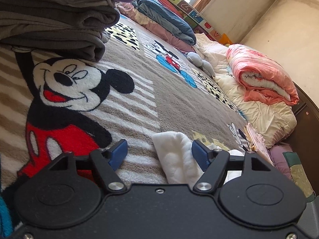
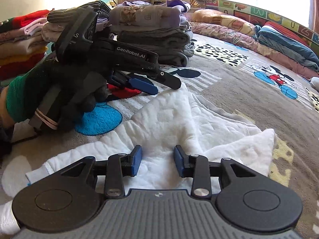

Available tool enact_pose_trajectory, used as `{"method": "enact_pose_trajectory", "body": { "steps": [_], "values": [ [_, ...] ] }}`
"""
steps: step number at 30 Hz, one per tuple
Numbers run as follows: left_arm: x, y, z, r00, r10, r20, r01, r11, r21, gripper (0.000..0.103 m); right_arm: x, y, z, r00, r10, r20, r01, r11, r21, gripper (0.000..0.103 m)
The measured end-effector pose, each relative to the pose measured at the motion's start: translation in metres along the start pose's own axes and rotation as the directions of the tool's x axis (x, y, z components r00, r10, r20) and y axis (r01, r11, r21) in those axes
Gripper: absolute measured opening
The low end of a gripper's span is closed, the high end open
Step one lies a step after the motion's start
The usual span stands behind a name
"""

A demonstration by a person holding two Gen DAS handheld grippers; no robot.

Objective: Fold clothes

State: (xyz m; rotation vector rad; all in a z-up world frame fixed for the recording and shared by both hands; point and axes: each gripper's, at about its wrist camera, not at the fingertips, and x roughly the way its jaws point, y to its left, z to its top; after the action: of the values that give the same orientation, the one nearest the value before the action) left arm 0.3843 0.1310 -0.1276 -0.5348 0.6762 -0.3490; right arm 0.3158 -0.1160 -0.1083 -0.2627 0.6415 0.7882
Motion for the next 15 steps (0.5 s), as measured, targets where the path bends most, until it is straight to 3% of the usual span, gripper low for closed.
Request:
{"method": "enact_pose_trajectory", "body": {
  "steps": [3, 5, 9, 11, 15],
  "values": [
    [0.001, 0.004, 0.002, 1.0, -0.023, 0.0, 0.023, 0.999, -0.027, 0.074, -0.023, -0.008, 0.008, 0.998, 0.063, 0.017, -0.064, 0.997, 0.046, 0.04],
    [0.003, 0.007, 0.003, 0.999, -0.035, 0.001, 0.035, 0.998, -0.045, 0.075, -0.046, -0.03, 0.011, 0.99, 0.107, 0.089, -0.119, 0.983, 0.141, 0.05],
    [0.007, 0.012, 0.004, 0.998, -0.058, -0.001, 0.058, 0.996, -0.074, 0.075, -0.06, -0.09, -0.006, 0.985, 0.012, 0.173, -0.072, 0.935, 0.346, 0.059],
    [0.008, 0.014, 0.004, 0.997, -0.079, -0.003, 0.079, 0.993, -0.086, 0.075, -0.054, -0.122, -0.022, 0.98, -0.036, 0.196, -0.063, 0.876, 0.478, 0.065],
    [0.01, 0.015, 0.005, 0.993, -0.116, -0.015, 0.115, 0.989, -0.088, 0.075, -0.028, -0.169, -0.05, 0.967, -0.016, 0.253, -0.164, 0.723, 0.671, 0.069]
  ]
}}
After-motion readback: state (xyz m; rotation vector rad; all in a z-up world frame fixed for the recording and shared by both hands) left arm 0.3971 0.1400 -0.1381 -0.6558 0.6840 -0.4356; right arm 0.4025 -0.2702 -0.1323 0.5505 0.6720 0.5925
